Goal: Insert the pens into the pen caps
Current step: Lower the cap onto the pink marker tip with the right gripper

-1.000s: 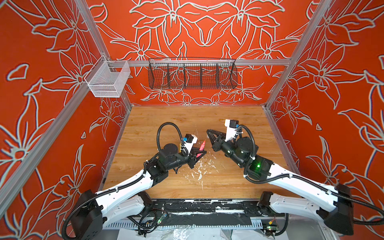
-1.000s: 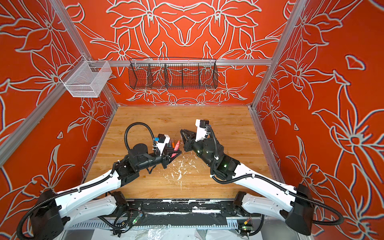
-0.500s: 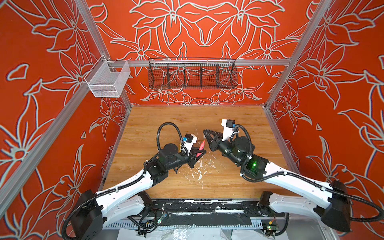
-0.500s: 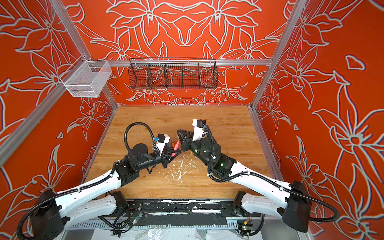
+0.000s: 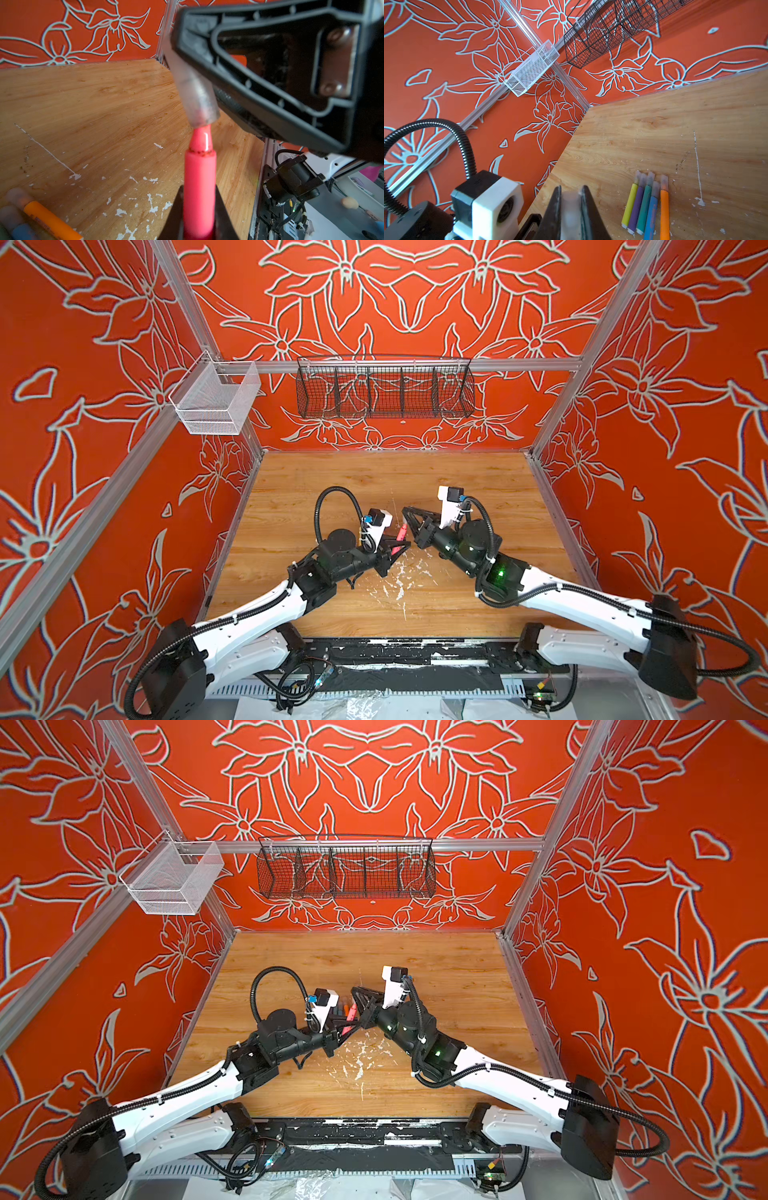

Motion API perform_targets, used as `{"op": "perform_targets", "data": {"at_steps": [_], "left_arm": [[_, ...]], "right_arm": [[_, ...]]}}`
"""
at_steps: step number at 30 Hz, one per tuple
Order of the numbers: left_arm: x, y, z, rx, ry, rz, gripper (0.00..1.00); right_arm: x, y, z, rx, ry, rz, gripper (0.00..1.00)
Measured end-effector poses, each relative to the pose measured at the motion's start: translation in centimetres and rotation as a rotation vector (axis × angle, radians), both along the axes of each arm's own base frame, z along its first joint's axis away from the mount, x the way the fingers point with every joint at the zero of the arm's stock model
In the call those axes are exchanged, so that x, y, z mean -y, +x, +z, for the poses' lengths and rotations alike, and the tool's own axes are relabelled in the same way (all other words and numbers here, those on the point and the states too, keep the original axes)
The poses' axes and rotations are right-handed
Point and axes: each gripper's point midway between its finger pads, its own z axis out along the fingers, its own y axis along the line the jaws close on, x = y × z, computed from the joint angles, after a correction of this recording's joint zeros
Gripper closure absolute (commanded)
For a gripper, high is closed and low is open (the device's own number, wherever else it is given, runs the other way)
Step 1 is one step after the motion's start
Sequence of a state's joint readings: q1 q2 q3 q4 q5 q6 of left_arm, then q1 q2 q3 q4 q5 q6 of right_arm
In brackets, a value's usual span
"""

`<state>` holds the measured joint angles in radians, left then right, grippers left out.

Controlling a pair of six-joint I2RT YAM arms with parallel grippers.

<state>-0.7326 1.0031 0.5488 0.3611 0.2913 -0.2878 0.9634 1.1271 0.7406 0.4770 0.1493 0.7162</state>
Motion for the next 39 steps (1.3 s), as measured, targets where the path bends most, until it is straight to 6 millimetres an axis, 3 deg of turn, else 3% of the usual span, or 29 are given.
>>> {"op": "perform_targets", "data": {"at_steps": [12, 18, 23, 27, 33, 39], "left_arm": [[-1.1, -0.4, -1.6, -0.119, -0.087, -0.053, 1.0], [-1.6, -0.7, -1.2, -0.132, -0.116, -0.053, 1.0], [-2.0, -1.0, -0.9, -0.119, -0.125, -0.047, 1.0], [-2.2, -0.7, 0.4, -0.057, -0.146, -0.034, 1.0], [-2.2, -0.6, 1.0, -0.006, -0.142, -0.039, 1.0], [-2.0, -0.6, 0.9, 0.018, -0.122, -0.053, 1.0]], "right_arm": [[-0.9, -1.1, -2.5, -0.032, 0.06, -0.031, 1.0], [-1.7, -1.2, -2.3, -0.025, 0.097, -0.044, 1.0], [-2.1, -1.5, -2.0, -0.021, 0.108, -0.035, 0.72], [-2.9, -3.0, -3.0, -0.039, 0.056, 0.018, 0.59], [-1.5, -3.2, -2.4, -0.036, -0.003, 0.017, 0.48], [-0.4, -1.6, 0.2, -0.033, -0.03, -0.012, 0.39]]}}
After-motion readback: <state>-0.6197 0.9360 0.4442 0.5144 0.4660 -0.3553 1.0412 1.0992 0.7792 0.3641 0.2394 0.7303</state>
